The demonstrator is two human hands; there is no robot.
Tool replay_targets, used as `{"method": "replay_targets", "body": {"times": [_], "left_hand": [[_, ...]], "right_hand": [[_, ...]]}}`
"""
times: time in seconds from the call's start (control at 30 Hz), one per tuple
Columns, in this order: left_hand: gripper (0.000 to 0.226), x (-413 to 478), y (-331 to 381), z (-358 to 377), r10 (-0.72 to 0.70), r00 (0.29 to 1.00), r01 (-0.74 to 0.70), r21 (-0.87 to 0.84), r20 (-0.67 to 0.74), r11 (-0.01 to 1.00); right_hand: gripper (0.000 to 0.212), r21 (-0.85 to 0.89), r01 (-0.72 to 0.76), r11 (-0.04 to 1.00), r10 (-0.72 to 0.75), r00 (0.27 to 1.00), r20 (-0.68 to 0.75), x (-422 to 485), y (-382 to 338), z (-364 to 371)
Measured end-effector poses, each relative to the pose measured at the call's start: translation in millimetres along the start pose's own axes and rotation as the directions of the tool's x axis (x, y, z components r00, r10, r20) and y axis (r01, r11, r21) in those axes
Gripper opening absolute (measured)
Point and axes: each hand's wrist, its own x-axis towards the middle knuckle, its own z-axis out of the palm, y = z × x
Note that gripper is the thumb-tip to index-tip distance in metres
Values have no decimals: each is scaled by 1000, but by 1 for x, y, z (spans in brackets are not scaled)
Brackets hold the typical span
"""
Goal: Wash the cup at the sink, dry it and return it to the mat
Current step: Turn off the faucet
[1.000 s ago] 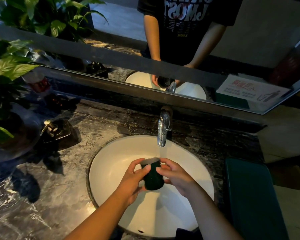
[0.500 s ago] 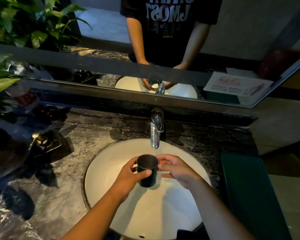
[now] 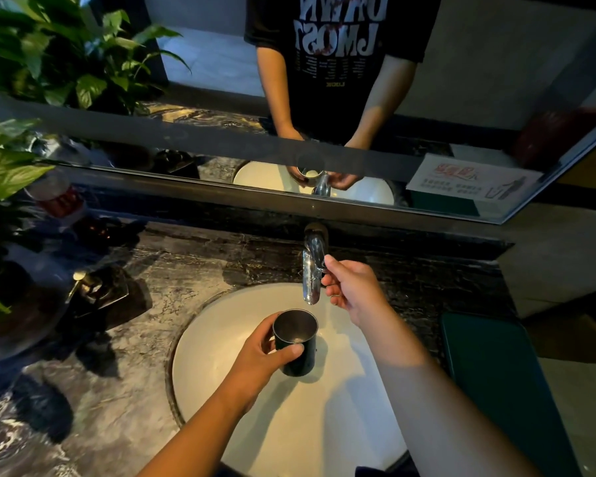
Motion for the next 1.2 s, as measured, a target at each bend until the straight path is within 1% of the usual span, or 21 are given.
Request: {"method": "replay_targets", "body": {"times": [0.1,0.2,0.33,0.47,0.6,0.73,0.87,1.0,1.2], "left_hand": [[63,-1,1,-1,-16,1000,16,-6,-4,1000],[60,-2,2,-1,-27,1000,27,-5,-4,1000],[65,-4,4,0,-10,1000,10,-2,0,1000],[69,-4,4,1,-13,1000,13,-15,2,1000],[67,-5,4,3,-20,1000,20,-19,7,1000],[65,-6,4,4,-31,999,32,-29,6,999],[68,-7,4,3,-25,1000,25,-32,-3,999],[72,-9,3,1,-21,1000,21,-31,-6,999],[77,-20,7,4,-20,1000,20,-28,-6,999]], "right_hand": [[27,9,-6,1000,6,1000,18,1,4,4],[30,5,6,1000,-6,1000,6,1,10,5],[30,-6,45,999,-45,999,2,2,15,6],[30,-57,67,996,-68,998,-13,5,13,8],[31,-85,51,995,-53,998,-17,6,14,8],[32,-154,8,988,-11,1000,-16,7,27,8],[34,-122,-14,992,12,1000,-12,6,40,10],[33,-152,3,988,-8,999,-35,6,40,10],[30,-88,-40,995,36,998,-45,-3,36,10]]}}
